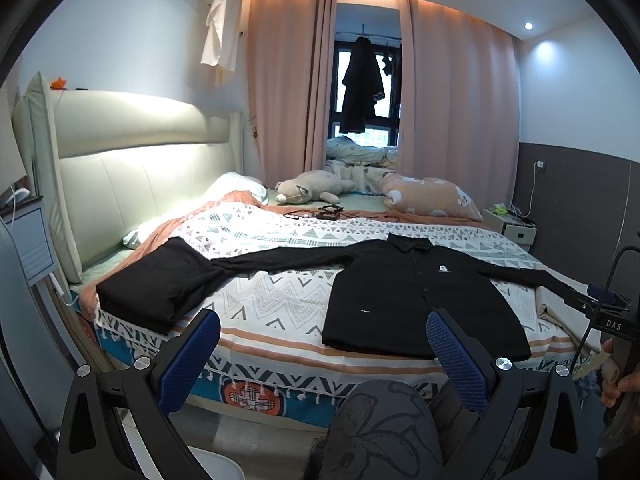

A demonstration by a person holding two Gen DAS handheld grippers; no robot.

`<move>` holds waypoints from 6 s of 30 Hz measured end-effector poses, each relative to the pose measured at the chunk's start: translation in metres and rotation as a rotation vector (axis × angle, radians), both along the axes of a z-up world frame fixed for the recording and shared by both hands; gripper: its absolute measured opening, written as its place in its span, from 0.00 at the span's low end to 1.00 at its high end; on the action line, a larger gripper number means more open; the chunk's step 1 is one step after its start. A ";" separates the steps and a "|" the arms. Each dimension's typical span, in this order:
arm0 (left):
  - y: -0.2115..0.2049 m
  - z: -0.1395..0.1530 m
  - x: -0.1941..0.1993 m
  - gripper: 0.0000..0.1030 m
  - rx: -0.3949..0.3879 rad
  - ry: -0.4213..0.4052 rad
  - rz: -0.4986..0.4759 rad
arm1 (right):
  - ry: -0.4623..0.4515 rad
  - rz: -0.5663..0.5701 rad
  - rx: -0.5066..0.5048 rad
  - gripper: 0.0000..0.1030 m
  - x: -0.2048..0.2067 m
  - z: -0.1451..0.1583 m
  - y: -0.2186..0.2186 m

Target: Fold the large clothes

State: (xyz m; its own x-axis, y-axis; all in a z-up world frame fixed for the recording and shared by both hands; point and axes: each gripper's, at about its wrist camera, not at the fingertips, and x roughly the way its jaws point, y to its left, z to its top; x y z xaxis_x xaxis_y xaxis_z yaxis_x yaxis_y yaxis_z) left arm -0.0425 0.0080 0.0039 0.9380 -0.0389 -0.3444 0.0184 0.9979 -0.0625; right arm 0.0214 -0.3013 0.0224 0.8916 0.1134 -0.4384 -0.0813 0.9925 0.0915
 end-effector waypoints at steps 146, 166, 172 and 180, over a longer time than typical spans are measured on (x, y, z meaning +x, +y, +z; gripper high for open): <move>-0.242 -0.008 0.620 0.17 -0.321 0.504 -0.487 | 0.319 -0.416 0.846 0.34 0.416 -0.161 -0.151; -0.102 -0.095 0.546 0.86 -0.394 0.422 -0.201 | 0.355 -0.329 0.568 0.68 0.456 -0.138 -0.084; -0.059 -0.112 0.548 0.86 -0.391 0.433 -0.106 | 0.407 -0.288 0.387 0.68 0.483 -0.143 -0.039; -0.015 -0.139 0.547 0.86 -0.398 0.486 -0.042 | 0.523 -0.279 0.095 0.68 0.521 -0.170 0.014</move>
State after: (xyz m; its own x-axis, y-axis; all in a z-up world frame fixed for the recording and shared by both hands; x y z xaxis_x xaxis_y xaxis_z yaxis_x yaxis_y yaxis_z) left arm 0.5047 -0.0074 -0.1348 0.6724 -0.2855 -0.6829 -0.0664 0.8956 -0.4398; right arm 0.5421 -0.2877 -0.1472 0.5622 -0.0336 -0.8263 0.2611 0.9553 0.1388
